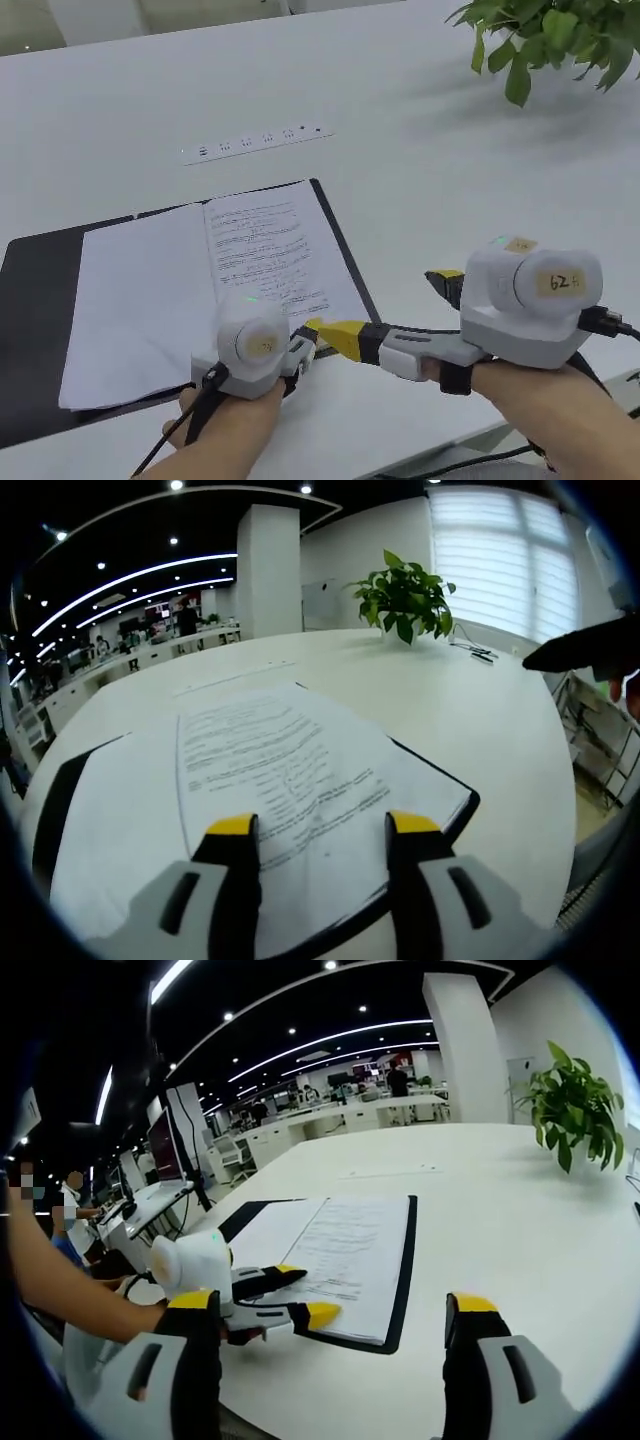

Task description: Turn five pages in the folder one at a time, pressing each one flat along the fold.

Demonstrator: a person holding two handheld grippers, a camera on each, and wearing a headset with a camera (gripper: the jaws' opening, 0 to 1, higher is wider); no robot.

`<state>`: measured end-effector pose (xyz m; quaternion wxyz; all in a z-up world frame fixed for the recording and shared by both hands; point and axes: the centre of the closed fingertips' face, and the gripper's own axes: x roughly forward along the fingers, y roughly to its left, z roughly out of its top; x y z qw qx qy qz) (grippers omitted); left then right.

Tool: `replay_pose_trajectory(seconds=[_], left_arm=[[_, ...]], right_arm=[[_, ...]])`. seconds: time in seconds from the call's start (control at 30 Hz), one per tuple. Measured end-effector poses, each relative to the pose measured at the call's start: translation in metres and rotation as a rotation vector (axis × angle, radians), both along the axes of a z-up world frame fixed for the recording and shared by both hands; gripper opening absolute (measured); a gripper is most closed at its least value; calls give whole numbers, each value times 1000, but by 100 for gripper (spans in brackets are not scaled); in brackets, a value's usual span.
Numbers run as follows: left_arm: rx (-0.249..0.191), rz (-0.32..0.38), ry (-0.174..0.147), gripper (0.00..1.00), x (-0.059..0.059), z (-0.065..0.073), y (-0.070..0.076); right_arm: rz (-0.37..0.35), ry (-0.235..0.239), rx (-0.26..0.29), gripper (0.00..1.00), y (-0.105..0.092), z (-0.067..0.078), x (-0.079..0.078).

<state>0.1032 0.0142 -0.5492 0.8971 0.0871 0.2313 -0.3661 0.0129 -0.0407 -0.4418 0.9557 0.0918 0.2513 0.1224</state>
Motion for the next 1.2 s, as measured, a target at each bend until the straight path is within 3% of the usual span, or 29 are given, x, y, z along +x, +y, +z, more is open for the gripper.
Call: replay_pose_trajectory(seconds=[0.33,0.53,0.57,0.73,0.77,0.9,1.0,1.1,1.2], left_arm=[[-11,-2,4,37,-1,1,-1],[-4,33,3,21,8,1,6],[11,11,-8,20,8,1,5],[5,29,8,16,10,0,7],[1,31,11,16,9,0,7],[-6,30,8,16,10,-1,8],[-9,32,6,16,9,0,8],[-10,30,4,16,10,0,8],[-13,29,3,16,10,0,8]], right_arm=[[10,22,18,91,9,-7,1],[9,37,26,91,12,-11,1],[9,36,27,91,12,-11,2],[2,51,51,89,15,-16,3],[-4,51,71,87,17,-16,4],[-59,78,278,72,31,-16,10],[-121,131,430,58,40,-25,14],[-159,181,502,47,46,-38,17],[-196,219,528,39,46,-52,21]])
